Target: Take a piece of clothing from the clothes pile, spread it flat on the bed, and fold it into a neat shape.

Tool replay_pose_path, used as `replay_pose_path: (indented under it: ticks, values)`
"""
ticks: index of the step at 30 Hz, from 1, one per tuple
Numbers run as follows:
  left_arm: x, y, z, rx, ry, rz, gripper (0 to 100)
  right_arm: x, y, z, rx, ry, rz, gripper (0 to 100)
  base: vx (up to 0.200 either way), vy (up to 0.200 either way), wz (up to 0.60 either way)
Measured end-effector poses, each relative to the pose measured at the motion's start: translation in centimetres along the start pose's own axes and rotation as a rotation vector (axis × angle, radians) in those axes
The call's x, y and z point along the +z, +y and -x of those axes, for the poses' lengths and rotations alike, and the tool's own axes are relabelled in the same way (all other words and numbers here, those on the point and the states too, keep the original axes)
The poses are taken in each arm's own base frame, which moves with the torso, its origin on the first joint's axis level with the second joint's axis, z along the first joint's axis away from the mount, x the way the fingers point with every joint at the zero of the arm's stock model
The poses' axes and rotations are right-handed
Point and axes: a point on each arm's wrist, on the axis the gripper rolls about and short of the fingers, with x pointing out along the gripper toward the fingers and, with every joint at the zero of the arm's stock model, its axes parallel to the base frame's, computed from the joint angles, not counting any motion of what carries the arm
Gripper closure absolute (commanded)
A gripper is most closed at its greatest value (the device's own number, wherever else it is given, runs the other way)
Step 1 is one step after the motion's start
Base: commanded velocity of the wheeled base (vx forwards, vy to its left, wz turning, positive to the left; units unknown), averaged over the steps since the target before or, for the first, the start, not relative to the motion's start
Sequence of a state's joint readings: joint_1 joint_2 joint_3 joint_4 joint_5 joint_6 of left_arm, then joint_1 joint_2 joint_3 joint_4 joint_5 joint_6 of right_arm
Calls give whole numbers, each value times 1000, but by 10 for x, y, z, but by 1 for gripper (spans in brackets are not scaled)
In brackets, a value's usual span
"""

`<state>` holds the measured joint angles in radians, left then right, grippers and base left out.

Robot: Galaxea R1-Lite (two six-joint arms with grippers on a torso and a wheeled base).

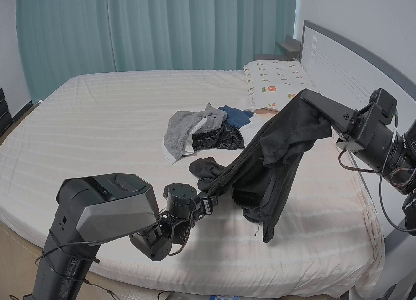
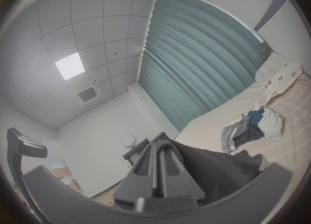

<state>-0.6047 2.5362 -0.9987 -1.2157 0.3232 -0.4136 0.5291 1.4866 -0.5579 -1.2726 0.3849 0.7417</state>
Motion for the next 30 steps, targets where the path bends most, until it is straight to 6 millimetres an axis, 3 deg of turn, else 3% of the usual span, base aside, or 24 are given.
replay_pose_path:
  ticks: [3, 4, 11, 17, 30]
  values:
    - [-7, 3, -5, 7, 9, 2, 0, 2, -2, 0, -3, 0, 1, 100, 0, 0, 0]
    - [-9, 2, -7, 6, 7, 6, 100, 2, -3, 0, -6, 0, 0, 100, 0, 0, 0]
    - [-2, 5, -12, 6, -14, 116, 100, -2, -15, 4, -54, 16, -11, 100, 0, 0, 0]
    - [18, 12, 4, 22, -21, 133, 100, -9, -34, 7, -126, 41, -31, 100, 0, 0, 0]
    - [110, 9, 79, -1, -72, 177, 100, -23, -92, -2, -304, 70, -57, 100, 0, 0, 0]
